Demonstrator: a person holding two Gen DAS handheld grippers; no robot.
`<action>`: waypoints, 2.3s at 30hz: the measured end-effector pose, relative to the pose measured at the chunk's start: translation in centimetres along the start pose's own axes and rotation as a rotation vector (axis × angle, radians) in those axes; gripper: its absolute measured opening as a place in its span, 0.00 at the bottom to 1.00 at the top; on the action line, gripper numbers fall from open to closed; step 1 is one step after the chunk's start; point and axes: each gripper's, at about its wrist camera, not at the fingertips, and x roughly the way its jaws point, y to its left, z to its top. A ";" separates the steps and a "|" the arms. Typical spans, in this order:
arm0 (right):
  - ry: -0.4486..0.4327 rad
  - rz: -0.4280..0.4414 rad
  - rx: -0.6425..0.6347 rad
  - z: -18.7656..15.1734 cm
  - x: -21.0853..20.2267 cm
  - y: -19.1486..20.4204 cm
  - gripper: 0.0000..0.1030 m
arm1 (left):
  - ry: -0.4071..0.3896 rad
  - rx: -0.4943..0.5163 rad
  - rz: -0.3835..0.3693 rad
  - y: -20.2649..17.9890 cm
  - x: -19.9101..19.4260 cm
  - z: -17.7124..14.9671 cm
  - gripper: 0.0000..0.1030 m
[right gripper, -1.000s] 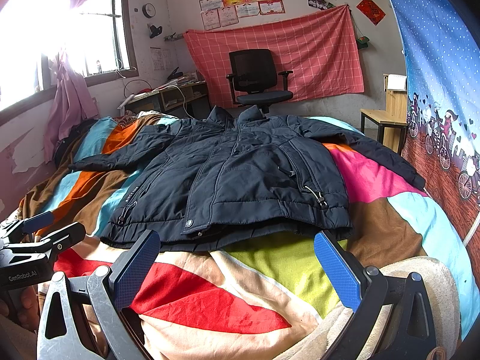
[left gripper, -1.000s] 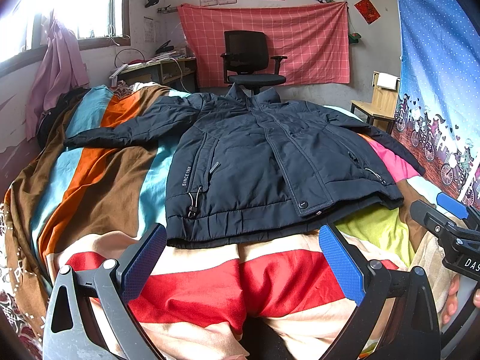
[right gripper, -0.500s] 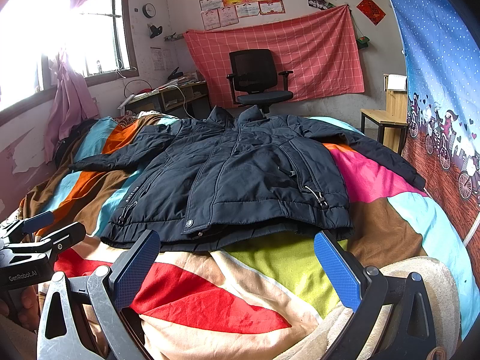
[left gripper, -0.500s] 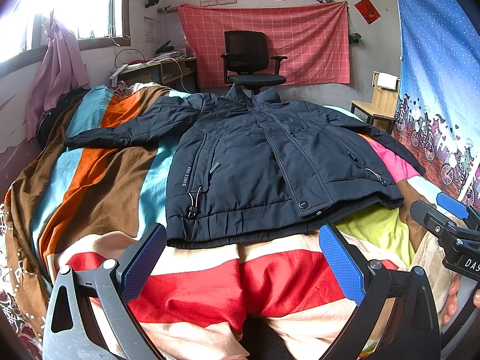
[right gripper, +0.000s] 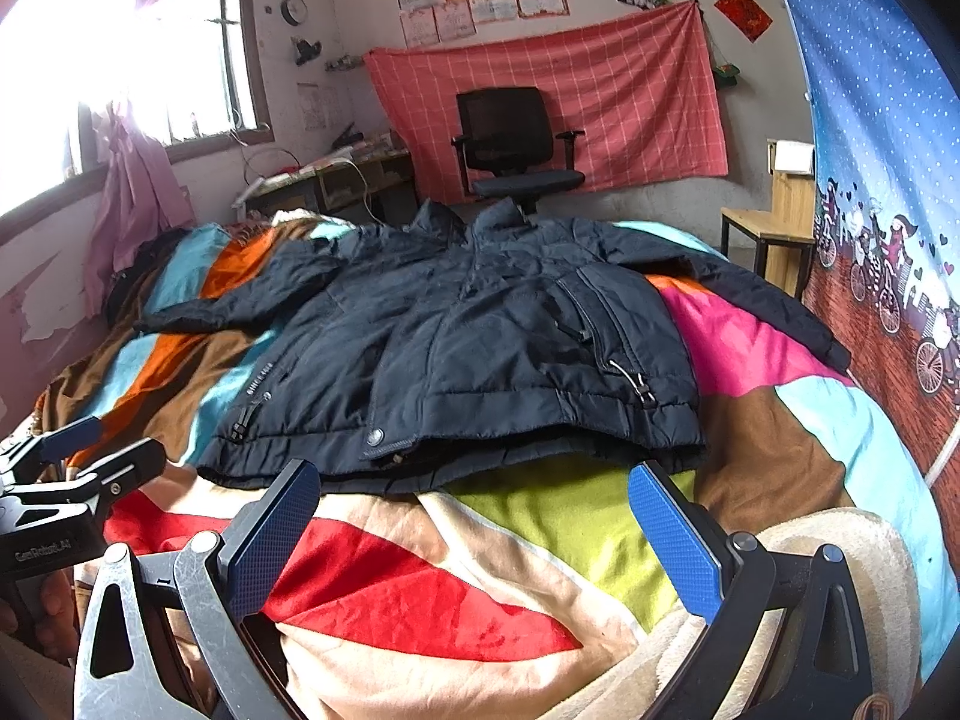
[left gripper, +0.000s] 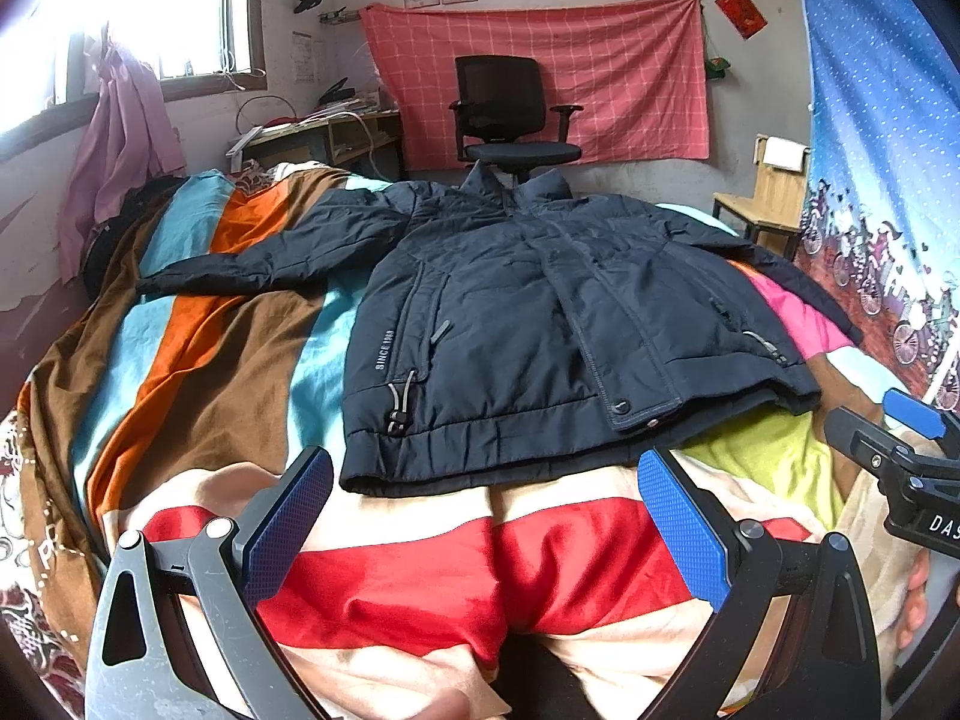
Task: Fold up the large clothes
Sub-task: 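Reach the right gripper to the jacket sleeve cuff and grasp it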
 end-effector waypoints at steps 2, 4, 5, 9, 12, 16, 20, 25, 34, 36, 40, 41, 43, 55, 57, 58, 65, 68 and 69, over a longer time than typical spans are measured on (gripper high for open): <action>0.029 -0.020 0.000 0.2 0.3 0.1 1.00 | 0.013 -0.007 0.012 0.2 0.4 0.2 0.97; 0.077 -0.056 -0.007 0.6 1.2 0.1 1.00 | 0.025 -0.015 0.022 0.4 0.7 0.9 0.97; 0.090 -0.067 -0.012 0.5 1.3 -0.1 1.00 | 0.029 -0.020 0.026 0.6 0.9 1.4 0.97; 0.108 -0.115 -0.053 1.7 2.1 -0.3 1.00 | 0.047 -0.036 0.035 1.0 1.6 4.0 0.97; 0.081 -0.122 -0.065 3.2 2.3 -1.0 1.00 | 0.067 -0.043 0.042 1.3 2.1 6.4 0.97; 0.043 -0.128 -0.050 5.4 2.9 -2.4 1.00 | 0.096 -0.032 0.074 1.0 3.0 9.8 0.97; 0.020 -0.141 -0.012 7.7 4.1 -4.4 1.00 | 0.099 -0.003 0.108 0.1 4.2 12.9 0.97; -0.005 -0.171 0.063 10.8 5.8 -7.6 1.00 | 0.106 0.084 0.139 -2.1 6.5 17.3 0.97; -0.118 -0.346 0.277 16.1 8.7 -15.0 1.00 | 0.080 0.258 0.083 -5.6 11.4 23.9 0.97; -0.135 -0.412 0.306 17.3 9.6 -16.5 1.00 | 0.070 0.298 0.069 -6.3 13.1 25.1 0.97; -0.170 -0.500 0.376 19.4 11.7 -19.5 1.00 | 0.058 0.341 0.026 -7.3 17.4 26.5 0.97; -0.173 -0.525 0.378 19.7 12.5 -20.1 1.00 | 0.059 0.342 0.005 -7.3 19.4 26.8 0.97; -0.175 -0.521 0.397 20.0 14.1 -21.3 1.00 | 0.054 0.343 -0.011 -7.3 22.4 26.9 0.97; -0.079 -0.415 0.676 14.6 21.2 -27.0 1.00 | 0.117 0.304 -0.211 -11.5 38.5 27.2 0.97; -0.093 -0.444 0.739 13.6 21.0 -28.4 1.00 | 0.124 0.272 -0.246 -13.2 40.7 27.8 0.97; -0.099 -0.453 0.782 13.0 20.9 -29.3 1.00 | 0.128 0.261 -0.252 -14.0 41.7 28.1 0.97; -0.115 -0.484 1.018 10.0 19.7 -35.3 1.00 | 0.226 0.197 -0.245 -18.9 48.9 29.3 0.97; -0.138 -0.461 1.108 8.9 19.6 -37.0 1.00 | 0.238 0.203 -0.242 -19.8 50.8 29.3 0.97; -0.147 -0.447 1.142 8.4 19.7 -37.5 1.00 | 0.236 0.213 -0.243 -20.2 51.4 29.3 0.97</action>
